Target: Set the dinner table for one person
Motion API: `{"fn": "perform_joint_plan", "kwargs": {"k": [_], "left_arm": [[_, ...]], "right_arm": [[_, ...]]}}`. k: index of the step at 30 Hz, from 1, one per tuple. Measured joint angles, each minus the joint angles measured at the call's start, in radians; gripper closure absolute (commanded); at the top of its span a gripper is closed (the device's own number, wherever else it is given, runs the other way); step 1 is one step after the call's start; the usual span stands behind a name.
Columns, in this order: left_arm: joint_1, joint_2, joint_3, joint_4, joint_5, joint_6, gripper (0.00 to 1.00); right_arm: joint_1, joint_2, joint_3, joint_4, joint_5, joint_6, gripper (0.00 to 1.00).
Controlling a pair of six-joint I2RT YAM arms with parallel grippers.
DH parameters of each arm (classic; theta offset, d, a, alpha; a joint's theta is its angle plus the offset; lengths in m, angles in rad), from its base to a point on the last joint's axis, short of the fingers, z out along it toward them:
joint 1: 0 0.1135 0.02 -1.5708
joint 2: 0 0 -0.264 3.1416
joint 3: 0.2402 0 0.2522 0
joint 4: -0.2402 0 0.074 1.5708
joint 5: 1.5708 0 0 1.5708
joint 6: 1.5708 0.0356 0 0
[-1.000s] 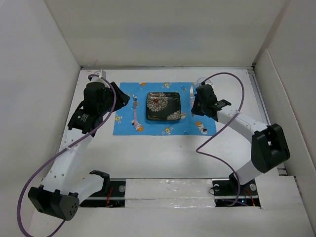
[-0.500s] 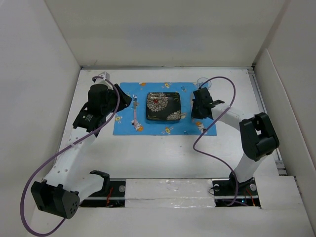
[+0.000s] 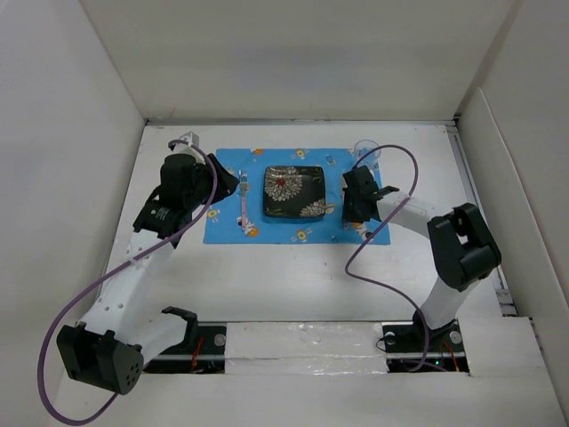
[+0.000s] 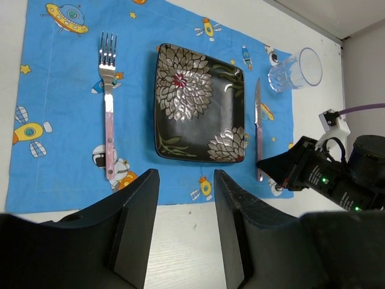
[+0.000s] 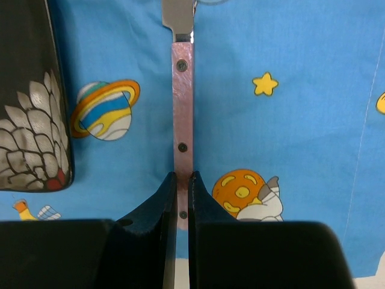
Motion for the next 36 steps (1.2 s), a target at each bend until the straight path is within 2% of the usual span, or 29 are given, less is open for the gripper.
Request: {"fn": "perform_joint_plan", "kwargs": {"k": [7,8,9,10,12,13,16,20,26,30,33,36], "left_arm": [[0.0,0.001,-0.017,0.013,0.005,-0.001,0.6],[0.0,0.001,-0.017,0.015,0.005,-0.001,0.59],[0.0,0.001,-0.019,0.019,0.005,-0.001,0.57],[0.0,0.001,-0.021,0.022,0.006,-0.001,0.57],[0.0,0.001,-0.026,0.023,0.007,-0.002,0.54],[0.0,0.001,-0.028,0.023,0.007,-0.002,0.53],[0.0,0.002,-0.029,0.023,0.006,-0.001,0.47],[0.0,0.013,-0.023,0.019,0.0,0.002,0.42],[0.0,0.064,0.065,-0.013,-0.014,0.021,0.4],[-0.001,0.101,0.264,-0.066,-0.063,0.05,0.38],[-0.002,0.099,0.457,-0.059,-0.124,0.072,0.34],[-0.002,0.042,0.562,-0.002,-0.189,0.095,0.3]], "right_arm": [[0.008,0.0,-0.007,-0.016,0.005,-0.008,1.0],[0.01,-0.001,-0.007,-0.019,0.006,-0.008,0.98],[0.013,-0.003,-0.008,-0.024,0.007,-0.008,0.93],[0.015,-0.005,-0.011,-0.026,0.011,-0.008,0.81],[0.021,-0.013,-0.013,-0.038,0.014,-0.006,0.68],[0.023,-0.016,-0.013,-0.045,0.014,-0.005,0.58],[0.027,-0.035,-0.013,-0.073,0.012,-0.008,0.47],[0.027,-0.086,0.022,-0.146,0.002,-0.018,0.42],[0.027,-0.211,0.221,-0.273,0.0,-0.039,0.45],[0.024,-0.443,0.301,-0.246,0.053,-0.022,0.45],[-0.004,-0.696,0.304,-0.148,0.097,-0.005,0.45],[-0.06,-0.895,0.315,-0.033,0.144,0.011,0.44]]}}
